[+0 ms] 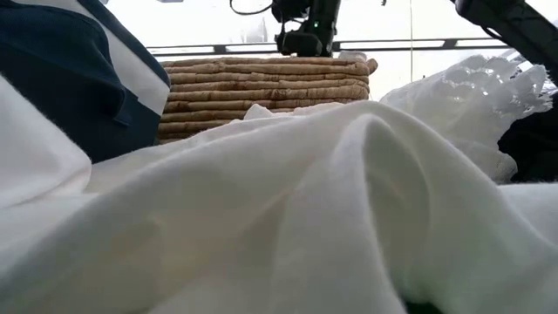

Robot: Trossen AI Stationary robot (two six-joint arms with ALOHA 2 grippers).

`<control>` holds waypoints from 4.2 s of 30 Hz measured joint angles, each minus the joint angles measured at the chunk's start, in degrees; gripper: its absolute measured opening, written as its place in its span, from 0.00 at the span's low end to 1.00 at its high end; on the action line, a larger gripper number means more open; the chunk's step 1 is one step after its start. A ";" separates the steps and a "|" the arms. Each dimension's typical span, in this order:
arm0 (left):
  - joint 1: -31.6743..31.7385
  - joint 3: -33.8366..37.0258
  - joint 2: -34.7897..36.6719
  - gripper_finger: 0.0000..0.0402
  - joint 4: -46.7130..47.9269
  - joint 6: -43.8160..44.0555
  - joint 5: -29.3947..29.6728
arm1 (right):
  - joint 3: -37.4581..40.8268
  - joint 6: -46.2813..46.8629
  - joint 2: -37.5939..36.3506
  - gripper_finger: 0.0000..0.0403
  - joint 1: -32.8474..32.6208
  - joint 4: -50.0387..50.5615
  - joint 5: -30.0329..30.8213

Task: Sort clothes
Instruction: Put the white shirt into the laundry basket, then put the black shirt into the laundry bin

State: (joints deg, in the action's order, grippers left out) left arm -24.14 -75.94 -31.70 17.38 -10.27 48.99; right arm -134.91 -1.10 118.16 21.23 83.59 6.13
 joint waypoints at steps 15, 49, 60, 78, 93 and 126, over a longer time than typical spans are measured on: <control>0.00 0.00 0.00 0.00 0.49 0.03 -0.01 | -0.07 5.17 -9.51 0.45 0.02 2.19 3.07; 0.00 0.00 0.02 0.00 1.28 0.03 -0.02 | -0.04 -5.44 6.20 0.02 -0.72 -1.55 1.22; -0.02 0.00 0.04 0.00 1.92 0.03 -0.02 | -0.04 -2.15 5.91 0.02 -0.87 -19.97 -5.31; -0.02 0.00 -1.25 0.00 2.10 1.70 -0.05 | -0.11 2.42 -13.90 0.02 -3.38 -25.18 -6.22; -0.04 -0.29 -15.00 0.00 -0.32 8.35 -3.27 | -0.07 0.49 -27.96 0.02 -8.87 -1.89 -6.17; -0.94 -0.33 -34.05 0.00 28.10 43.65 -29.00 | 3.53 9.00 -36.73 0.03 -16.46 6.44 -19.13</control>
State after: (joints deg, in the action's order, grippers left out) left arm -25.08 -76.27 -65.75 45.48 33.38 19.99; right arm -131.38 7.90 81.43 4.78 90.03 -13.00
